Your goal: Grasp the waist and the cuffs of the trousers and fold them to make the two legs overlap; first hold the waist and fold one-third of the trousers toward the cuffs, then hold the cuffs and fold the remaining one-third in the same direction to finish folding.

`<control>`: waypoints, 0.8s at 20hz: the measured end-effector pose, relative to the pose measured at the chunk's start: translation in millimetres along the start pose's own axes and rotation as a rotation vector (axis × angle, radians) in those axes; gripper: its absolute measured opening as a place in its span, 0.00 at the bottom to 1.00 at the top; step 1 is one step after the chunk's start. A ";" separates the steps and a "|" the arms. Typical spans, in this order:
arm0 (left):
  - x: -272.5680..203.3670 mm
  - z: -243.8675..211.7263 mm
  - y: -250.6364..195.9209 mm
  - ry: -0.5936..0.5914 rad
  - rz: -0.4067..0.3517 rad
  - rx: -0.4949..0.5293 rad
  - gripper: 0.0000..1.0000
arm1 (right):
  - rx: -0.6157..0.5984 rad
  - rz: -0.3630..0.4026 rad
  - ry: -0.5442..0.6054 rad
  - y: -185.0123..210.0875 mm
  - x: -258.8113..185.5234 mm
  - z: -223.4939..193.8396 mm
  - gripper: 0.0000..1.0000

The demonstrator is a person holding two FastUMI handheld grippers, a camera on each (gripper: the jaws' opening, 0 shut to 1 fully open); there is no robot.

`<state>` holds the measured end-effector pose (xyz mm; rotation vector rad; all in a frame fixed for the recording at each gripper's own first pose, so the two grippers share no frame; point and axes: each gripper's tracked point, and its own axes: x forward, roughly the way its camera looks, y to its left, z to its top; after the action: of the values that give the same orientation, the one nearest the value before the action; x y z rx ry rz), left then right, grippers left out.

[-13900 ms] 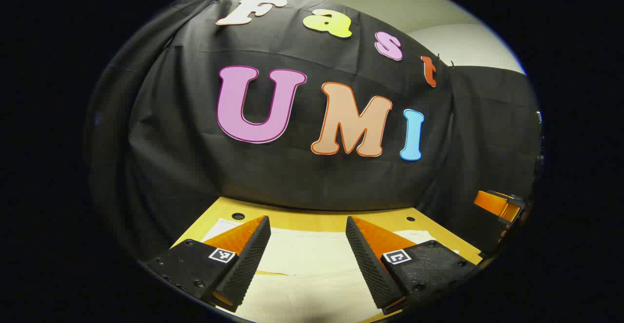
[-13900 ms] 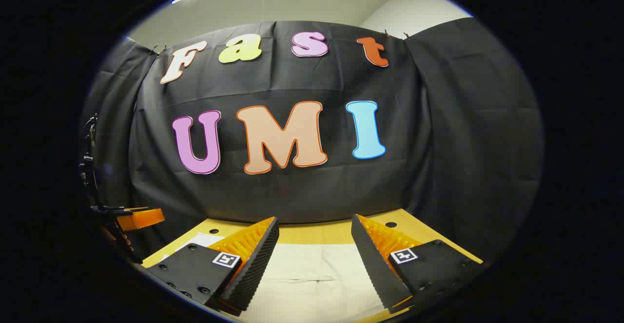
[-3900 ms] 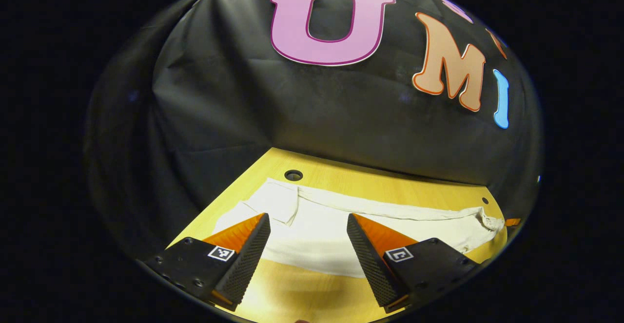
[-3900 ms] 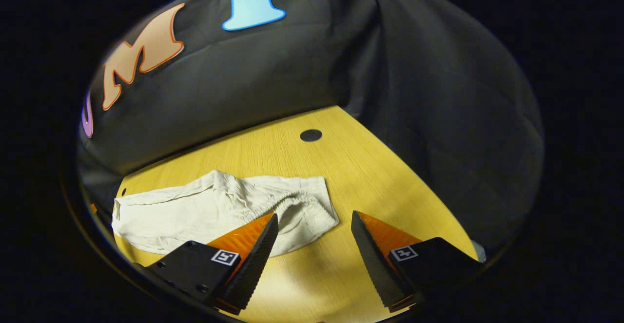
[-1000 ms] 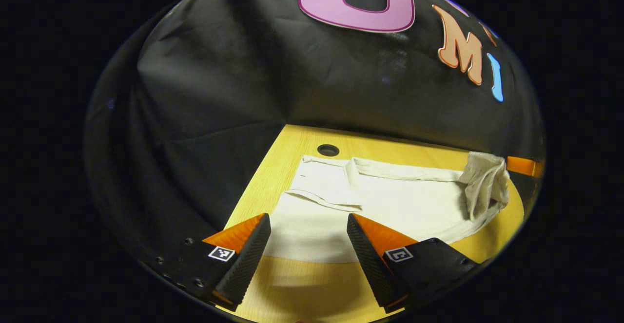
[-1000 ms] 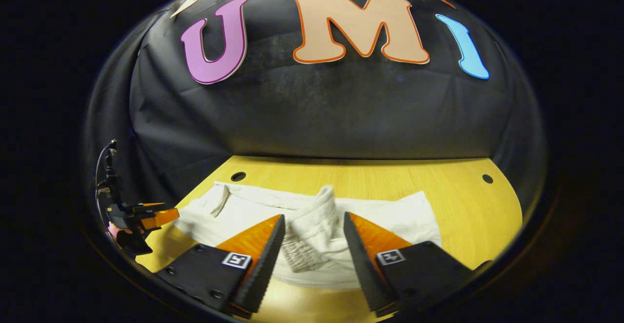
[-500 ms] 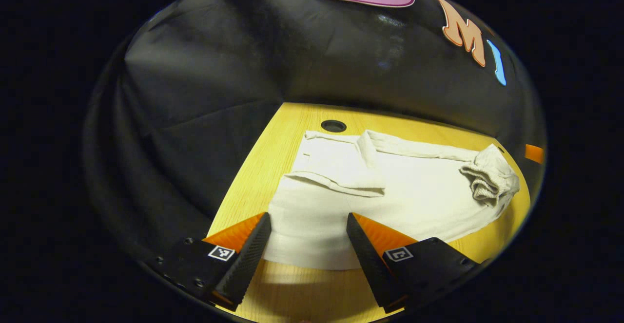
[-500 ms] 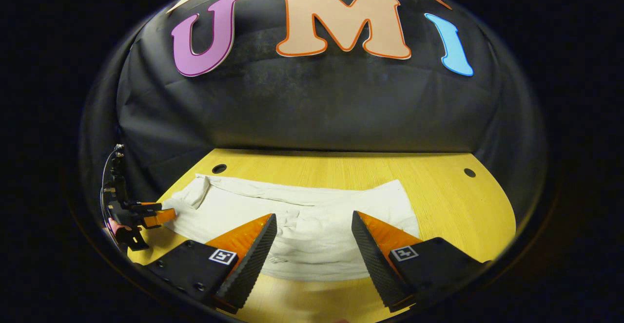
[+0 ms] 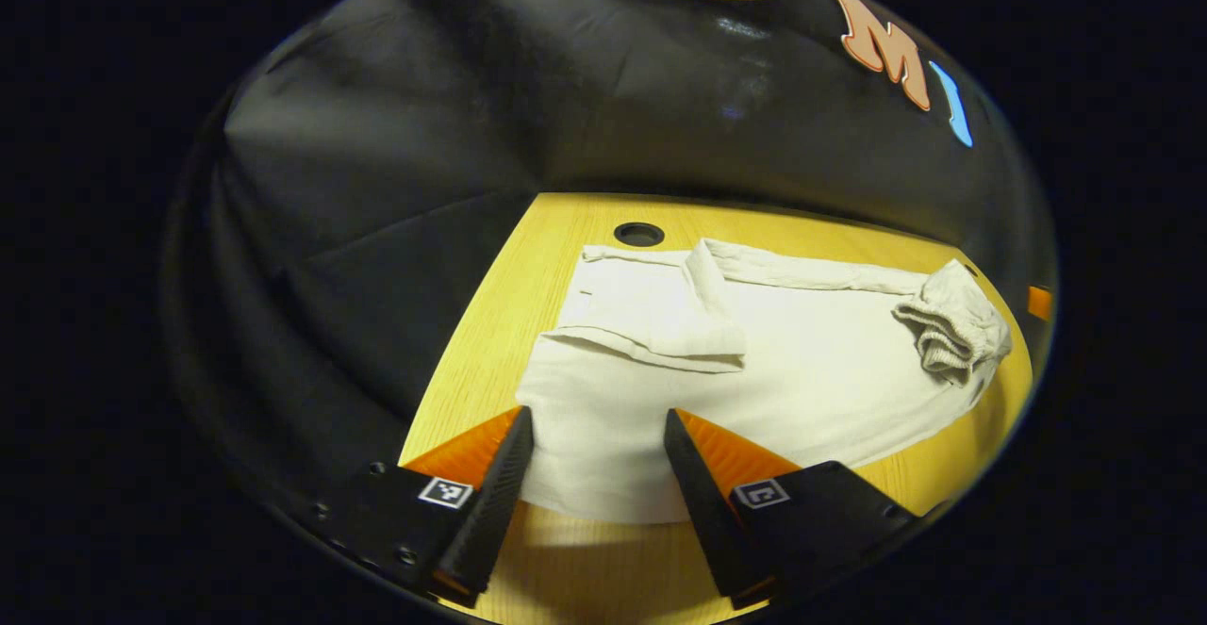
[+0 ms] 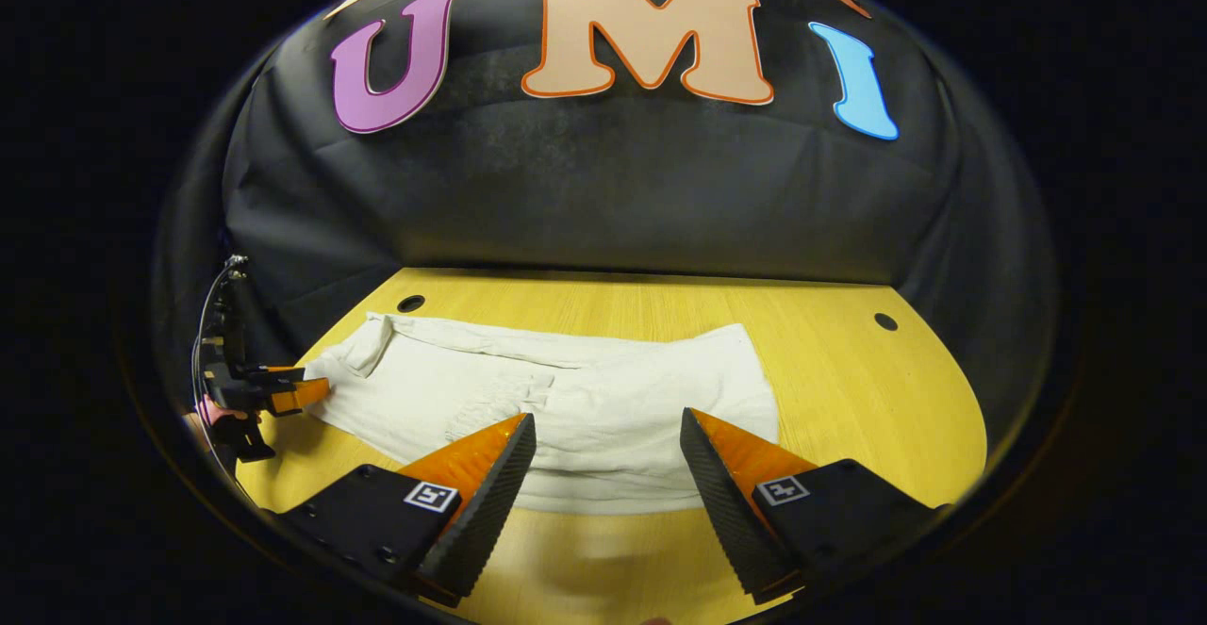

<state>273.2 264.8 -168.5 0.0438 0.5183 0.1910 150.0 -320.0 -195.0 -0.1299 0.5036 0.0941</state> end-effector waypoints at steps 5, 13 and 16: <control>4.9 6.1 -25.5 -0.013 -0.024 -0.026 0.18 | 0.004 -0.010 -0.014 -6.2 -11.0 3.8 0.97; -5.0 10.3 -32.2 -0.015 0.012 -0.075 0.01 | 0.015 -0.068 -0.038 -40.9 -30.9 11.5 0.96; -14.7 26.8 -55.4 -0.063 -0.014 -0.155 0.02 | 0.037 -0.087 -0.039 -58.1 -37.4 10.6 0.98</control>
<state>283.4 207.8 -143.0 -0.1048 0.4395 0.2152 129.6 -377.9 -161.8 -0.1138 0.4601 0.0026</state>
